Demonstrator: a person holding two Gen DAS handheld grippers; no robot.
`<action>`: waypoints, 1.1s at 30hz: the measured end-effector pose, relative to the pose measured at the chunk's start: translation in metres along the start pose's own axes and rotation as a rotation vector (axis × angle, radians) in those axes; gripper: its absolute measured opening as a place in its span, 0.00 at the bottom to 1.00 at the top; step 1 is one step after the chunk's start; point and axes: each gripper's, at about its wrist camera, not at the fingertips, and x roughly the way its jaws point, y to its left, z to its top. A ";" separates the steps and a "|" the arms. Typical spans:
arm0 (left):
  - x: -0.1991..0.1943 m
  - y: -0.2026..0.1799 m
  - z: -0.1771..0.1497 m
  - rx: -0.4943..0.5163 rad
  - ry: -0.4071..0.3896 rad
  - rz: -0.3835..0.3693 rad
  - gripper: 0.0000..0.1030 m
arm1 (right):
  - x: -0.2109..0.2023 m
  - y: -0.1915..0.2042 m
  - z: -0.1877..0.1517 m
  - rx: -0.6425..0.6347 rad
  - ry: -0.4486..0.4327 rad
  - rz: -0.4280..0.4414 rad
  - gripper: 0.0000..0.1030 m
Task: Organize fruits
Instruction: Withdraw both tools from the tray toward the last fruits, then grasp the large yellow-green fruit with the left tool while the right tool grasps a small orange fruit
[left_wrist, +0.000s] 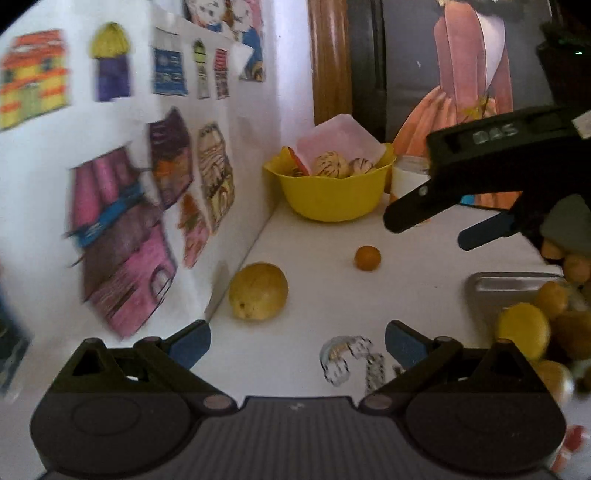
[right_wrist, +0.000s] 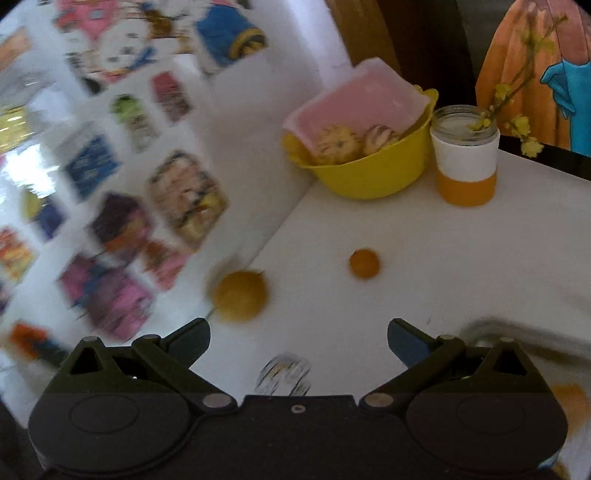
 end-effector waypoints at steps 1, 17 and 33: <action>0.009 -0.001 0.001 0.011 -0.006 0.010 1.00 | 0.010 -0.007 0.004 0.006 0.002 0.003 0.94; 0.106 -0.004 0.006 0.092 0.053 0.141 0.93 | 0.104 -0.045 0.034 0.012 0.081 -0.012 0.59; 0.134 -0.003 0.014 0.096 0.067 0.188 0.73 | 0.107 -0.031 0.028 -0.121 0.037 -0.076 0.43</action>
